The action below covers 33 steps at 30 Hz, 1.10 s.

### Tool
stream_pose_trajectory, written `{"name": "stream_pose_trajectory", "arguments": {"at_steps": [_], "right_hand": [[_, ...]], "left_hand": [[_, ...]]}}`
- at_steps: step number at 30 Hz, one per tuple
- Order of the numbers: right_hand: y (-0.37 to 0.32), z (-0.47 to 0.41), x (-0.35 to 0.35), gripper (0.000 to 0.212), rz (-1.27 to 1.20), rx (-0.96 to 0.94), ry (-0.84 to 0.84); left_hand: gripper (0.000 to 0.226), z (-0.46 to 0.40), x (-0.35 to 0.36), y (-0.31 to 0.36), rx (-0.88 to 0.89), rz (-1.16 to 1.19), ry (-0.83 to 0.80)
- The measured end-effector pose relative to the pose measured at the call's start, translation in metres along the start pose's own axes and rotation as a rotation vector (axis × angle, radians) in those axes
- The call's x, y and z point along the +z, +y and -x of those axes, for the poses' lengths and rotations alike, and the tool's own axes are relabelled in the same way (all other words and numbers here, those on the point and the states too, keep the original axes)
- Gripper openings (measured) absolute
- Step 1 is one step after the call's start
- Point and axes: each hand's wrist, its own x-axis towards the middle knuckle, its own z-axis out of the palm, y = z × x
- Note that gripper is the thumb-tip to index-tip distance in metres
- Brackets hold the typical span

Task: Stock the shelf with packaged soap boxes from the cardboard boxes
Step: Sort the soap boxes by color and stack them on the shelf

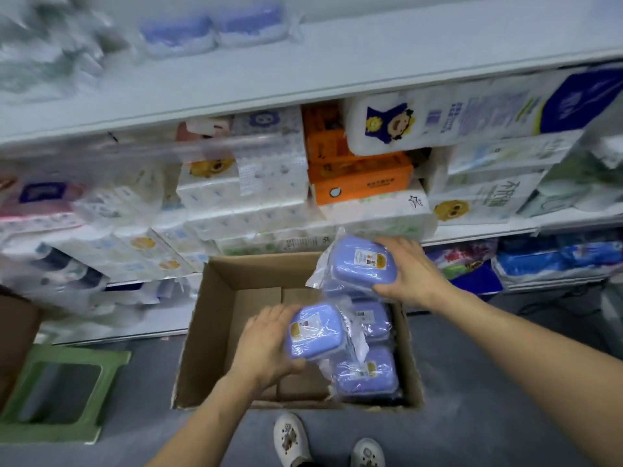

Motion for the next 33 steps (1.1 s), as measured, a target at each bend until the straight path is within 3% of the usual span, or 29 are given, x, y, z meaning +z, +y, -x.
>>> {"name": "stream_pose_trajectory", "arguments": {"at_steps": [8,18,23,29,33], "right_hand": [[-0.067,-0.024,-0.091,0.083,0.005,-0.144,0.185],[-0.147,-0.100,-0.176,0.076,-0.037,-0.184,0.409],[-0.177,-0.146,-0.194,0.070,0.136,-0.010,0.389],[-0.202,-0.191,-0.194,0.067,0.244,0.134,0.231],[-0.216,-0.207,-0.196,0.037,0.210,0.001,0.157]], "left_hand": [[0.091,-0.010,-0.110,-0.001,-0.235,0.200,0.360],[0.064,-0.055,-0.250,-0.008,-0.147,0.295,0.627],[0.083,-0.090,-0.303,-0.039,-0.236,0.216,0.644],[0.083,-0.132,-0.346,-0.072,-0.323,0.081,0.591],[0.080,-0.151,-0.361,-0.089,-0.355,0.003,0.522]]}}
